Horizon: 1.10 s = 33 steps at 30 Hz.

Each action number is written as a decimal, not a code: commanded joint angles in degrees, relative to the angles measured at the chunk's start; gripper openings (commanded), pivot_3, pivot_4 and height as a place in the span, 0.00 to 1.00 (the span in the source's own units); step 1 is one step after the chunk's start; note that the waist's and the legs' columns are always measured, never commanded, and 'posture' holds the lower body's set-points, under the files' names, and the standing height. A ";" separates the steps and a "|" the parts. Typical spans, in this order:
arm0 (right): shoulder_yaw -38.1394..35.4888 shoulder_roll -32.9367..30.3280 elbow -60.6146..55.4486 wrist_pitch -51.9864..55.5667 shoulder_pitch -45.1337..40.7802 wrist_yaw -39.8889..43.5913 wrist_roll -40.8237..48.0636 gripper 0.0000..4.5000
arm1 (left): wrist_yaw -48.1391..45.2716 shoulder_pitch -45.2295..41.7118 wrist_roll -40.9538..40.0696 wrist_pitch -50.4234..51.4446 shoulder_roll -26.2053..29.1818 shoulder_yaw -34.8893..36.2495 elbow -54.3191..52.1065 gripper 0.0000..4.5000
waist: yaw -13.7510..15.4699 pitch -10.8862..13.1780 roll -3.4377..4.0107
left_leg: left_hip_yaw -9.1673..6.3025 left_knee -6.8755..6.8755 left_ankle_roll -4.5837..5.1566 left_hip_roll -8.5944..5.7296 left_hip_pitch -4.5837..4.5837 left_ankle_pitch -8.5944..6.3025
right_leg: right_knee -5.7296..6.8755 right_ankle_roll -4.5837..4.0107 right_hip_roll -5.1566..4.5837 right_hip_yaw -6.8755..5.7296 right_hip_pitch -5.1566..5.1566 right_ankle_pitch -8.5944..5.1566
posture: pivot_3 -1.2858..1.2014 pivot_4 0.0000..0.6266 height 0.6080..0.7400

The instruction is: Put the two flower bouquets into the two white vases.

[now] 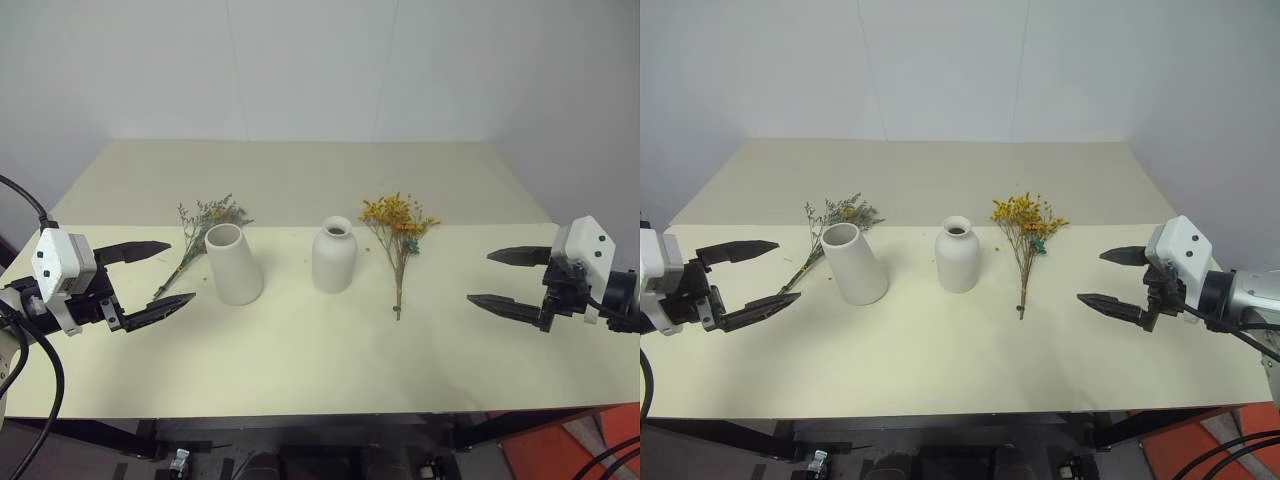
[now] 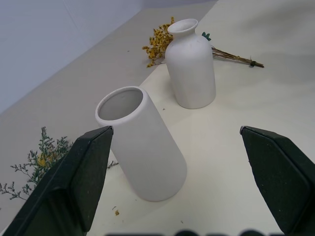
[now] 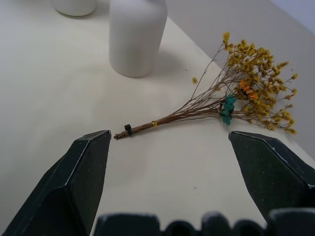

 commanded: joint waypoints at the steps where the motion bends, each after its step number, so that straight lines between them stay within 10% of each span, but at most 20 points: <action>1: -0.56 -0.12 -0.69 0.37 -1.05 -0.49 0.63 1.00 | 0.23 -0.27 -0.59 0.05 0.52 0.69 -1.08 1.00 | 0.01 0.00 0.00 | 0.00 0.00 0.00 0.00 0.00 0.00 | 0.00 0.00 0.00 0.00 0.00 0.00 | 0.52 0.24 1.00; 18: 0.50 1.17 -1.18 2.69 -1.89 -2.65 1.23 1.00 | 0.00 -0.44 -0.56 -0.13 0.52 0.58 -0.70 1.00 | -0.04 0.00 0.00 | 0.02 0.00 -0.01 0.01 0.02 -0.01 | 0.01 0.01 0.03 0.03 0.00 0.01 | 0.52 0.24 1.00; 33: 18.86 22.31 18.95 58.47 -41.45 -29.43 -1.88 1.00 | 0.48 -0.37 -0.72 0.26 0.24 -0.19 -1.33 1.00 | -1.46 0.00 0.00 | 0.02 -0.01 0.01 0.07 -0.08 -0.02 | 0.07 -0.39 0.12 0.09 -0.16 0.40 | 0.52 0.24 1.00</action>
